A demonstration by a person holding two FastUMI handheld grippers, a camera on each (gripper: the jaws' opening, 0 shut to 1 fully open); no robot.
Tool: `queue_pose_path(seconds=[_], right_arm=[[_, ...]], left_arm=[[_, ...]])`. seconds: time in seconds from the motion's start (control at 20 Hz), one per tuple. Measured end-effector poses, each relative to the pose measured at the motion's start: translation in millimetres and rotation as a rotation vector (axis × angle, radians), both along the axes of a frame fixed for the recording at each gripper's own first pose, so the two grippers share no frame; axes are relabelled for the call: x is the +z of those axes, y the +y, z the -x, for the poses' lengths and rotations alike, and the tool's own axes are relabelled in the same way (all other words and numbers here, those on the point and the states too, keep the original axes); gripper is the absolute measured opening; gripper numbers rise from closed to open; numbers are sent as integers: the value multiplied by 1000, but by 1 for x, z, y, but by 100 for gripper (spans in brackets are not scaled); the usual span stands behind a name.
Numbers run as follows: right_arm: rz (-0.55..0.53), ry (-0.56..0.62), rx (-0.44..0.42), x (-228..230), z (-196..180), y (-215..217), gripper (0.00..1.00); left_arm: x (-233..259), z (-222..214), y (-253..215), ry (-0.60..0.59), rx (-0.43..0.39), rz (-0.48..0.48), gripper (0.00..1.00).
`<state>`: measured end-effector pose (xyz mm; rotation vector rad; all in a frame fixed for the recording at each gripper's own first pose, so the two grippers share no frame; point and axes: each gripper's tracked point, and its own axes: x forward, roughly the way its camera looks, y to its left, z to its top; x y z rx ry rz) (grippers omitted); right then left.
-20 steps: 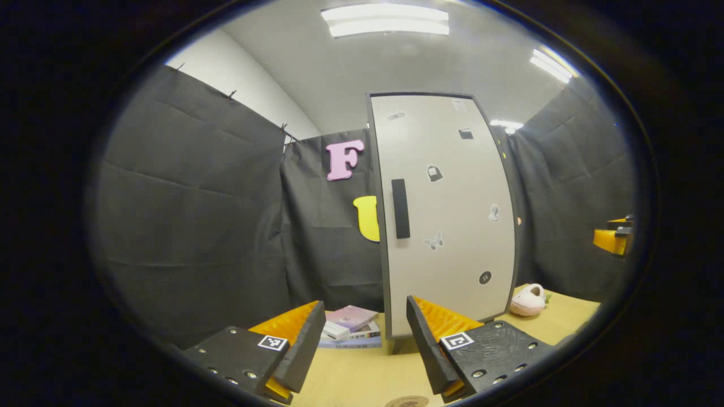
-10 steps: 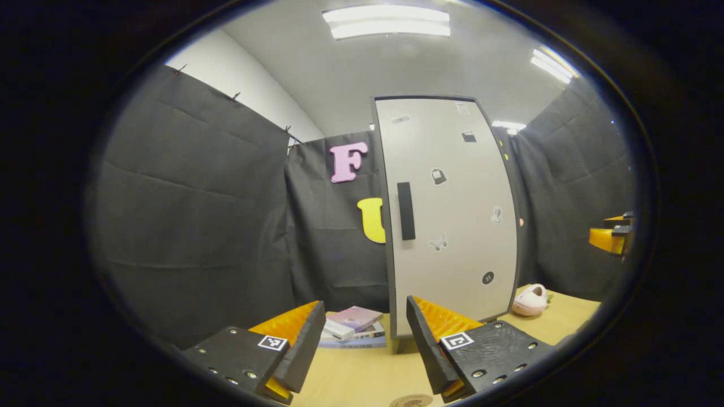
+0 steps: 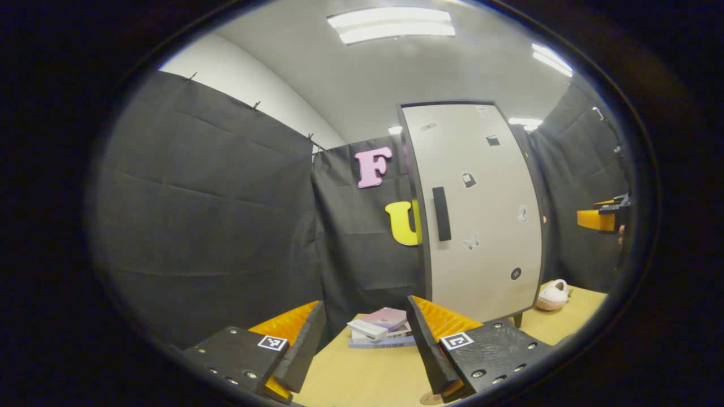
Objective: Open the cabinet door with the right hand, grasp the bottle in the cabinet with the left hand and place it on the coaster, then close the cabinet door with the right hand.
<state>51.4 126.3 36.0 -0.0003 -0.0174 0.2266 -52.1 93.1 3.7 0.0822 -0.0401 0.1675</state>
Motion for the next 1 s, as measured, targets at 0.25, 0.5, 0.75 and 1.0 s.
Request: queue_pose_path(seconds=[0.25, 0.5, 0.75, 1.0], right_arm=[[-32, -10, 52, 14, -19, 43, 95], [-40, -17, 94, 24, -40, 83, 94], [-59, -19, 124, 37, -60, 124, 94], [-47, -37, 149, 47, -73, 167, 95]], left_arm=[[-8, 21, 35, 14, 74, -9, 85], [-15, 40, 68, 29, 142, -14, 84], [-17, 56, 99, 33, 191, -33, 85], [-25, 65, 130, 43, 235, -21, 82]])
